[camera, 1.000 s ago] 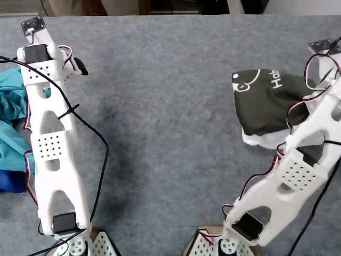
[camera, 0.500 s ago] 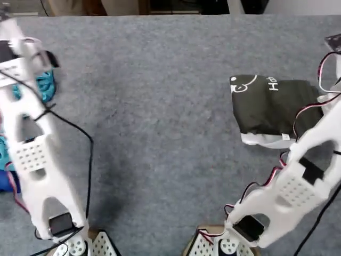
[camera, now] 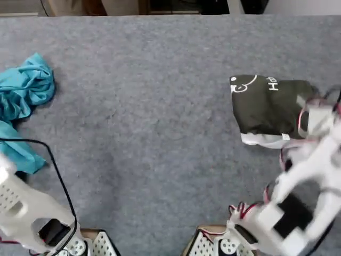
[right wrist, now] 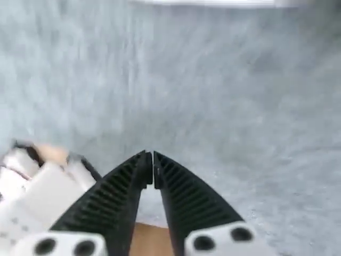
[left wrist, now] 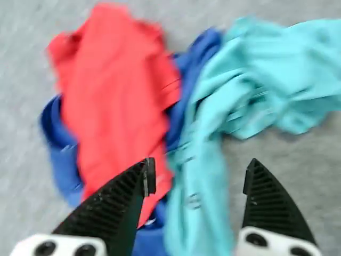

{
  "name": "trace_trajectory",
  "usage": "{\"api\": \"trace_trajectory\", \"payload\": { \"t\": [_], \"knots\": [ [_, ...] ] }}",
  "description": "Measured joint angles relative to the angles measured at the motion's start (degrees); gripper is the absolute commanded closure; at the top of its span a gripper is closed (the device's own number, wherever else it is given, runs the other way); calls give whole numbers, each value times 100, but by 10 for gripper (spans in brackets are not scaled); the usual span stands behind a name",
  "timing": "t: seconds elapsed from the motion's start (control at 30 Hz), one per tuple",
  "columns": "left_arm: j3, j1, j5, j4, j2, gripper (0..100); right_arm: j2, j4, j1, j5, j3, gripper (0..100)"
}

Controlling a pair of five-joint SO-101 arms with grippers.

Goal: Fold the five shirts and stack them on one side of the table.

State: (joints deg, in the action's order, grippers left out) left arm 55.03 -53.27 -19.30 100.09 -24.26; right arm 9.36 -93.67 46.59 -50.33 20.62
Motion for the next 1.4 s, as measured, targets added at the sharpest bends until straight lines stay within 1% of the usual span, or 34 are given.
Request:
{"api": "trace_trajectory", "payload": {
  "t": [0.07,0.13,0.2,0.27,0.3,0.4,0.5,0.6,1.4],
  "knots": [
    [-264,-193,-70,0,26,726,1002,545,448,-677,1284,980],
    [-510,-255,-141,0,26,726,2127,844,835,-1371,2488,980],
    [-695,-255,-158,0,26,726,3376,782,1152,-1996,3543,980],
    [-782,-220,-176,0,26,726,4624,668,1301,-2444,4387,980],
    [-800,-185,-176,0,26,726,5257,686,1354,-2567,4686,981],
    [-809,-9,-176,0,26,726,7042,782,1424,-2549,5213,980],
    [-809,158,-176,0,26,726,8396,958,1424,-2541,5512,980],
    [-818,273,-176,0,26,726,9266,976,1424,-2549,5591,983],
    [-835,378,-176,-35,26,726,9424,985,1424,-2549,5600,984]
  ]
}}
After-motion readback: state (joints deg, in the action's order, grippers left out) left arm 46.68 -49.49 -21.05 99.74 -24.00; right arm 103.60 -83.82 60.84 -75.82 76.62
